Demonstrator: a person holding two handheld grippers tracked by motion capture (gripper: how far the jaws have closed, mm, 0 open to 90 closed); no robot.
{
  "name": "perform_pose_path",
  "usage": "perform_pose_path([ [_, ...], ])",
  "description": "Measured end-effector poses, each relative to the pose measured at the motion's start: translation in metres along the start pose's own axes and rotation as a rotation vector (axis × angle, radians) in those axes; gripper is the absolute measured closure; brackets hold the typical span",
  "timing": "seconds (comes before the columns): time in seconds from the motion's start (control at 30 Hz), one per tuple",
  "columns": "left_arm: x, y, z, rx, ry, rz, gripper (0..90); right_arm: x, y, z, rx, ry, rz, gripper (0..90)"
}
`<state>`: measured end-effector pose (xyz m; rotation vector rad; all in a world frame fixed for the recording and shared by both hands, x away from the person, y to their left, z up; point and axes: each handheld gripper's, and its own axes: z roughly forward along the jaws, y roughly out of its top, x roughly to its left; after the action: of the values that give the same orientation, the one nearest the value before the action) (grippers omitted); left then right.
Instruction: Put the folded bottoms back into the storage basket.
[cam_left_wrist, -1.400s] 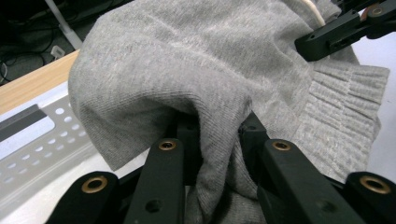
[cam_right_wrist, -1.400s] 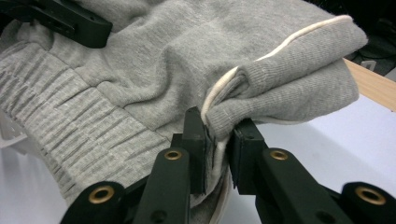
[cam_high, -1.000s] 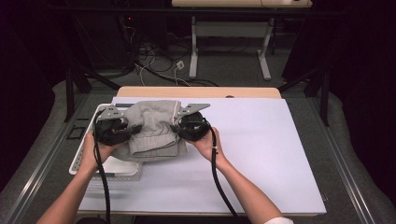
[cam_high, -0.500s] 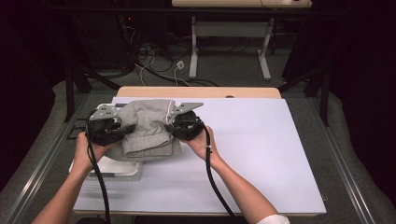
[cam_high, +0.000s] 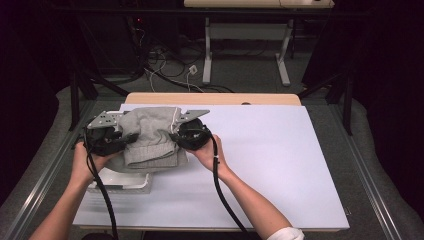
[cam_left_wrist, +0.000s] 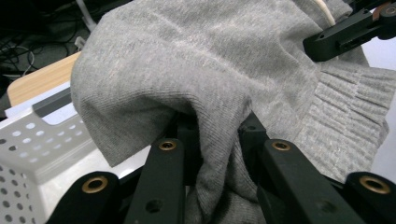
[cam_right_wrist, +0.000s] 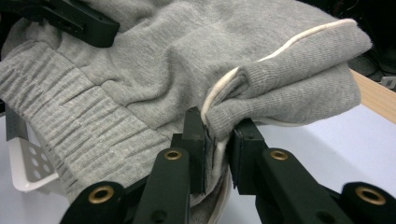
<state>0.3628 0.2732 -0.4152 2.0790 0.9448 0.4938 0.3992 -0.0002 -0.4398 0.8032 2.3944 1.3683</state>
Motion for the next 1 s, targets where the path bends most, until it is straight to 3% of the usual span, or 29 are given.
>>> perform_pose_path([
  [1.0, 0.020, -0.009, -0.021, 0.003, 0.052, -0.028, 77.1, 0.016, 0.016, 0.020, -0.018, 0.038, 0.006, 78.3],
])
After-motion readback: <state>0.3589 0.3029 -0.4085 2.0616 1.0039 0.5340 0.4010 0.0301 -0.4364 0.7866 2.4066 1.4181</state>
